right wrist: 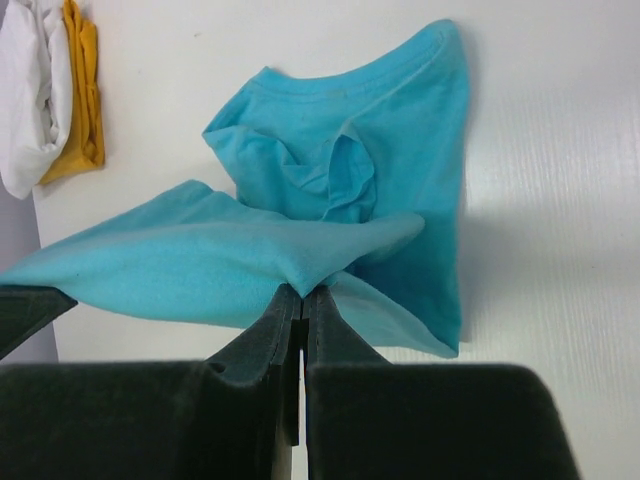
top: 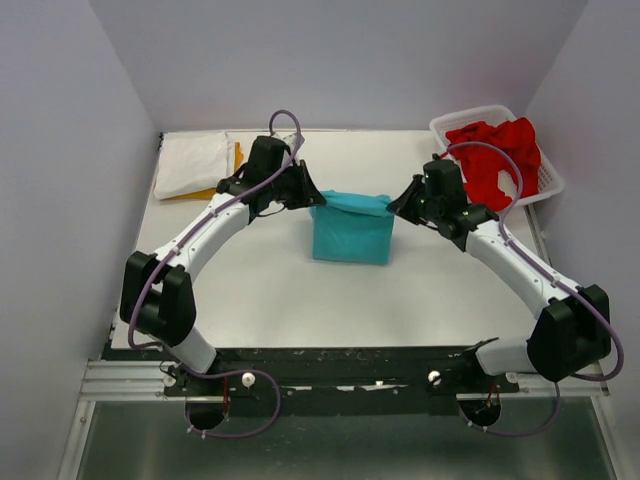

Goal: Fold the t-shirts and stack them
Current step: Fold the long partially folded tshirt into a neat square

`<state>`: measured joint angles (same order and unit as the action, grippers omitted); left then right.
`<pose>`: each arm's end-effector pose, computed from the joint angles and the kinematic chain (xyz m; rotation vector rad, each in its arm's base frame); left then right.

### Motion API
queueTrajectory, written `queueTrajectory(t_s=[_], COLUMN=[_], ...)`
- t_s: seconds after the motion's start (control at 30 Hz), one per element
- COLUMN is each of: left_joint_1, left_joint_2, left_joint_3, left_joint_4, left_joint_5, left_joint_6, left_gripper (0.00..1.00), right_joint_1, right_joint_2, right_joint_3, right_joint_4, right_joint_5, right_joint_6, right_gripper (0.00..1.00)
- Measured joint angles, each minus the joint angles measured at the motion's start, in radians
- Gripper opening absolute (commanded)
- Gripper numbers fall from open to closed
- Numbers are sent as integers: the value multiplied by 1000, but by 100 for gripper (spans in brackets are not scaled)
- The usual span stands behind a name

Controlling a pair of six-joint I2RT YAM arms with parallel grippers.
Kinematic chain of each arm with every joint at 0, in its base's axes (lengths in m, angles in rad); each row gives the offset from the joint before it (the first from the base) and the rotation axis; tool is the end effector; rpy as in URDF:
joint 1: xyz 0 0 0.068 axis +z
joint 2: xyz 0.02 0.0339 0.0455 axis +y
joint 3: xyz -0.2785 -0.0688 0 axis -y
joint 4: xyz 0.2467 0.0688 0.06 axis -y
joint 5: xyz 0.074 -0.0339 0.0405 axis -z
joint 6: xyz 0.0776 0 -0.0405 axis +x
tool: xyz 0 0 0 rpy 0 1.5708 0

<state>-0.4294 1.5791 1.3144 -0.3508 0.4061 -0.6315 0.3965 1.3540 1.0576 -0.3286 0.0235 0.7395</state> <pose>0.3461 -0.1922 0.3015 0.0119 2.3246 -1.0158 0.3111 0.1283 0.2821 0.3996 2.2275 0.6004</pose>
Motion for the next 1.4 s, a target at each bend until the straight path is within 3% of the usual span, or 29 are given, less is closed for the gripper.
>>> queueTrajectory(t_s=[0.4, 0.73, 0.93, 1.0, 1.03, 1.07, 1.1, 1.17, 1.3, 1.4], left_joint_1=[62, 97, 119, 129, 132, 135, 138, 142, 147, 146], left_joint_2=[208, 430, 562, 607, 622, 644, 675, 715, 727, 700], left_joint_3=[156, 386, 506, 556, 575, 604, 657, 723, 773, 767], left_joint_4=[-21, -68, -123, -155, -162, -182, -214, -245, -292, -302], left_joint_5=[93, 163, 165, 164, 164, 164, 164, 162, 151, 150], left_joint_6=[17, 27, 29, 29, 29, 32, 39, 51, 63, 64], left_gripper=[0, 0, 0, 0, 5, 18, 40, 96, 99, 98], right_joint_1=[-40, -65, -88, -96, -100, -104, -109, -119, -131, -135], right_joint_2=[119, 217, 368, 420, 446, 466, 488, 533, 579, 545], right_joint_3=[39, 76, 153, 183, 200, 213, 231, 278, 375, 359], right_joint_4=[85, 135, 162, 167, 171, 174, 174, 174, 162, 196], right_joint_5=[-33, -6, -7, -9, -9, -9, -9, -7, 6, -18], right_joint_6=[9, 27, 27, 29, 29, 30, 28, 18, -7, -21], right_gripper=[1, 1, 13, 26, 38, 52, 62, 76, 98, 100])
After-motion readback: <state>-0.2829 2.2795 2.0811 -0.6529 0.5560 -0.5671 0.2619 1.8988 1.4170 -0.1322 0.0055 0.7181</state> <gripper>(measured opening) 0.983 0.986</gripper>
